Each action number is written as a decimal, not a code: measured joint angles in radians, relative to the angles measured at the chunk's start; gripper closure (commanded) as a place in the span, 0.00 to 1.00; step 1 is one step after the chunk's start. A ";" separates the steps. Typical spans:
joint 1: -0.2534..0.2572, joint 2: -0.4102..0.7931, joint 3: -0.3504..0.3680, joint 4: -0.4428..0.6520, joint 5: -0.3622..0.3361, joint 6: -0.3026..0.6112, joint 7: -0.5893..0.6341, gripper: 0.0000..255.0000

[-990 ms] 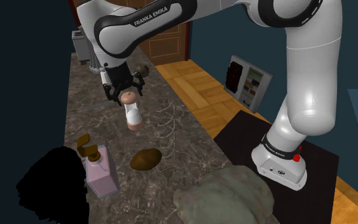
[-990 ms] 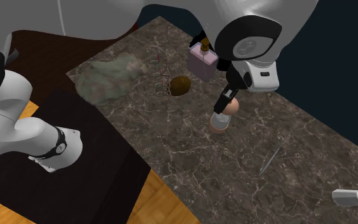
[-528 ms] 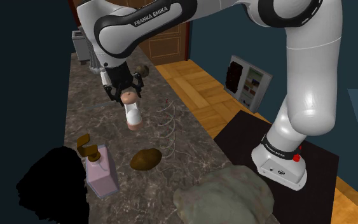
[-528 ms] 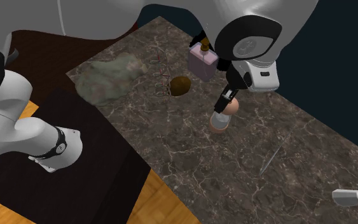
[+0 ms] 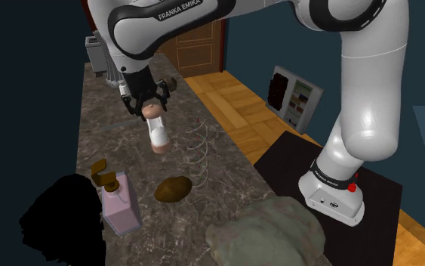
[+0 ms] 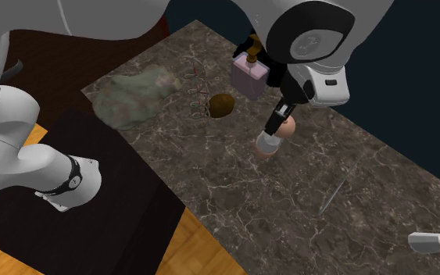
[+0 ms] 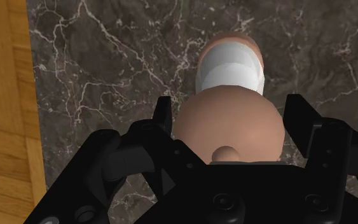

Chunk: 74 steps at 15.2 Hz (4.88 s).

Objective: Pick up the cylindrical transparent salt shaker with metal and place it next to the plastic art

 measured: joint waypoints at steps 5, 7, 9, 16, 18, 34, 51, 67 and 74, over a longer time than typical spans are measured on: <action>0.005 -0.004 0.003 0.060 0.004 -0.064 -0.004 1.00; 0.004 -0.014 0.004 0.076 0.007 -0.088 -0.008 1.00; 0.005 -0.016 0.005 0.098 0.008 -0.113 -0.009 1.00; 0.013 -0.014 0.007 0.192 0.009 -0.204 -0.015 1.00; 0.016 -0.012 0.007 0.222 0.008 -0.231 -0.016 1.00; 0.049 -0.236 0.061 0.059 0.096 -0.282 0.078 1.00; 0.170 -0.581 0.191 -0.209 0.298 -0.316 0.319 1.00; 0.302 -0.637 0.405 -0.132 0.420 -0.390 0.680 1.00; 0.358 -0.529 0.573 0.005 0.388 -0.408 0.919 1.00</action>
